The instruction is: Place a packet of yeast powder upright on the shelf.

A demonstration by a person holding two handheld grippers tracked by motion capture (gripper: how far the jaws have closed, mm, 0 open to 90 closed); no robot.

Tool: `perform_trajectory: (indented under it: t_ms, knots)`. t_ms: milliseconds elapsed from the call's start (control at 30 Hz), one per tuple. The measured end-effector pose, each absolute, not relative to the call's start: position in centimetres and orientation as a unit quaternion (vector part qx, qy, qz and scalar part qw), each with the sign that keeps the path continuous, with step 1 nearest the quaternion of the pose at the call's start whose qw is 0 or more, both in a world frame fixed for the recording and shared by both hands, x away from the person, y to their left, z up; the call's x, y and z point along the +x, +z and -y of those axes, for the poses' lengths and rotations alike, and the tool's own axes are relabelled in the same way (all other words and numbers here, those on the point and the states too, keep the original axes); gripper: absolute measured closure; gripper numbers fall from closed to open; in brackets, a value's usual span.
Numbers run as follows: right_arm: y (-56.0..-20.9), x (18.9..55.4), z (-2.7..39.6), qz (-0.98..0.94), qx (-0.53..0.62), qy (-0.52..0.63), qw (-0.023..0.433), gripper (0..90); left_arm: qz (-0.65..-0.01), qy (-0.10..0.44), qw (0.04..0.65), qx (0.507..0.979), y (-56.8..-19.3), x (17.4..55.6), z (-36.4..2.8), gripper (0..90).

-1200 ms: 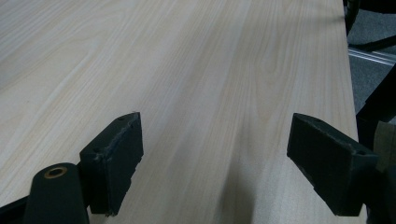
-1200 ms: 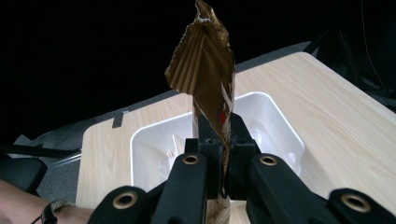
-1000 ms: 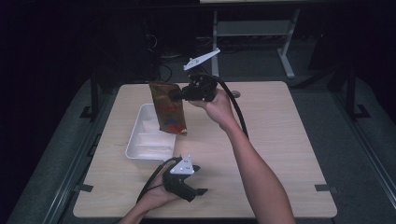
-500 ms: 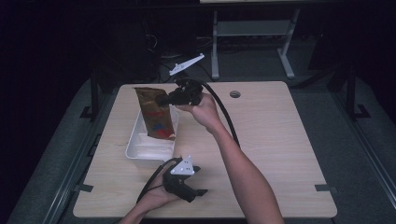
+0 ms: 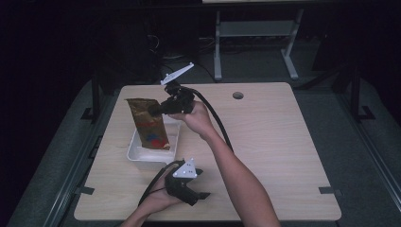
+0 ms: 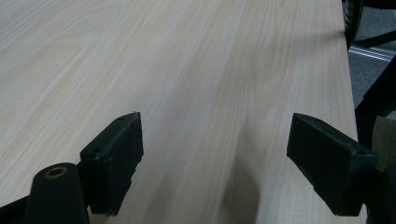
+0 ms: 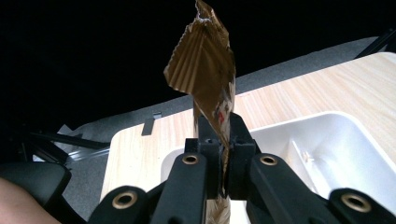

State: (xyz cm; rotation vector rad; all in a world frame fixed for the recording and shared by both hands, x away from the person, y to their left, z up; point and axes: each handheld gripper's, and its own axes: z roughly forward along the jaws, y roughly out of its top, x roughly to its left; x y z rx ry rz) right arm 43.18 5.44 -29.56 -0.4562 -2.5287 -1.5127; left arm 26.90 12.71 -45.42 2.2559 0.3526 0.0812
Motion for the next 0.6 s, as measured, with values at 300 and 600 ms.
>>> perform_trajectory:
  t_ms: [300, 600]
  knots:
    - [-30.9, 42.9, -6.2, 0.848, -0.15, -0.501, 0.093, 87.0, -0.138, 0.035, 0.41, 0.901, -45.6, 27.0, -12.8, 18.3]
    - [-32.3, 42.9, -6.6, 0.85, -0.152, -0.493, 0.105, 87.0, -0.14, 0.035, 0.411, 0.9, -45.6, 27.1, -12.9, 18.5]
